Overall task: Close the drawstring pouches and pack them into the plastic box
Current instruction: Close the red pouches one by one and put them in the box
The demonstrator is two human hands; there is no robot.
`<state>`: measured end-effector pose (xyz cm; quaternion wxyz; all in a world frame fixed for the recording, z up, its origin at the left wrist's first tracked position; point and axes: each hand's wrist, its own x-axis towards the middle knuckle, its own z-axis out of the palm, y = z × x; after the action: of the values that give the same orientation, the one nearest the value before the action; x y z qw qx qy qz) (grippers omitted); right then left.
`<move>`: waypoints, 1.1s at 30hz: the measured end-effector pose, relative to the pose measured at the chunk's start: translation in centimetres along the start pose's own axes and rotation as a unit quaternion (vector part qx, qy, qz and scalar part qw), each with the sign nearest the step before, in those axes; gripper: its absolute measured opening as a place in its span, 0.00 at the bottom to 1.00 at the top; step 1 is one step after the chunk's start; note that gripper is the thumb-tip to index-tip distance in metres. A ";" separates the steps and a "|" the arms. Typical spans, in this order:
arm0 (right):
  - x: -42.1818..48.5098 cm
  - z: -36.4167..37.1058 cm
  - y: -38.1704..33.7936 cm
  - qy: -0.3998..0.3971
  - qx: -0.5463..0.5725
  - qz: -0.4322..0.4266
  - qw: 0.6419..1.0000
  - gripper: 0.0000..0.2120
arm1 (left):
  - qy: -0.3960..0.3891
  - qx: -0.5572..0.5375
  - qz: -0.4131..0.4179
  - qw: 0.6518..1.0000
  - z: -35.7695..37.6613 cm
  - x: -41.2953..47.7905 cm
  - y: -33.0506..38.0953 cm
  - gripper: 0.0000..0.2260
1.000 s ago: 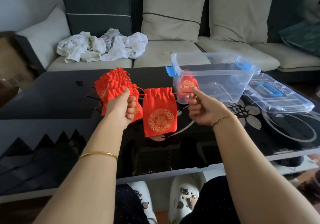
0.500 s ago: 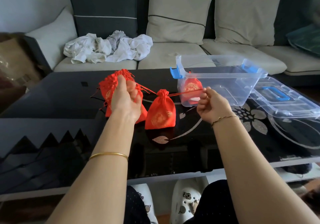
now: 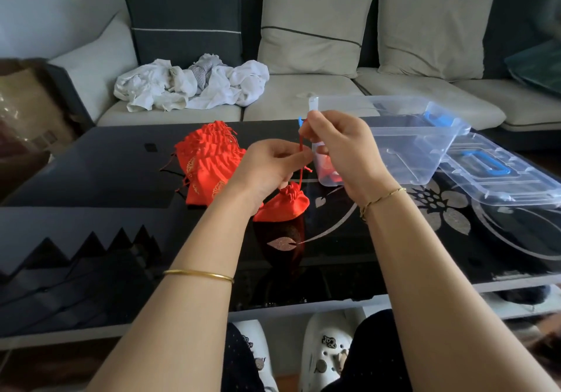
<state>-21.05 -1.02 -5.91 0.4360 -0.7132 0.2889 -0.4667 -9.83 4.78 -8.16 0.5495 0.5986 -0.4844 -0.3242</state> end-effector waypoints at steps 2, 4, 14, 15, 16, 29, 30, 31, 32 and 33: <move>0.0 0.2 0.2 0.000 0.023 0.016 1.000 0.15 | 0.017 -0.002 0.010 1.000 0.1 0.1 0.1 0.08; 0.1 0.1 0.6 0.006 0.071 0.067 0.995 0.16 | 0.038 -0.026 0.004 0.999 0.1 0.2 0.1 0.09; -0.2 0.1 2.4 -0.086 -0.057 0.130 0.986 0.13 | 0.047 -0.113 -0.009 0.992 -0.1 0.1 -0.1 0.08; -0.1 -0.1 2.3 -0.078 -0.043 0.130 0.988 0.12 | 0.062 -0.099 -0.006 0.993 -0.1 0.2 -0.2 0.08; -0.1 -0.4 2.2 -0.082 -0.026 0.133 0.987 0.12 | 0.077 -0.084 -0.002 0.994 -0.2 0.3 -0.4 0.07; 0.1 -0.2 3.6 -0.135 0.110 0.201 0.964 0.14 | 0.059 0.066 0.131 0.987 0.2 0.0 0.0 0.11; 0.1 -0.1 3.7 -0.151 0.122 0.216 0.957 0.14 | 0.069 0.099 0.156 0.980 0.2 0.1 -0.1 0.11; 0.1 -0.2 3.9 -0.166 0.134 0.225 0.951 0.13 | 0.079 0.140 0.183 0.970 0.3 0.1 -0.4 0.12; 0.1 -0.2 4.0 -0.177 0.148 0.233 0.945 0.12 | 0.090 0.186 0.213 0.955 0.3 0.2 -0.7 0.12; 0.1 -0.3 4.1 -0.188 0.162 0.241 0.938 0.12 | 0.103 0.230 0.242 0.937 0.3 0.4 -1.0 0.13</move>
<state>-21.28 -3.04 -9.44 0.6915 -0.6166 0.2851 -0.2457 -9.74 4.28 -9.16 0.5054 0.6036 -0.6166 0.0020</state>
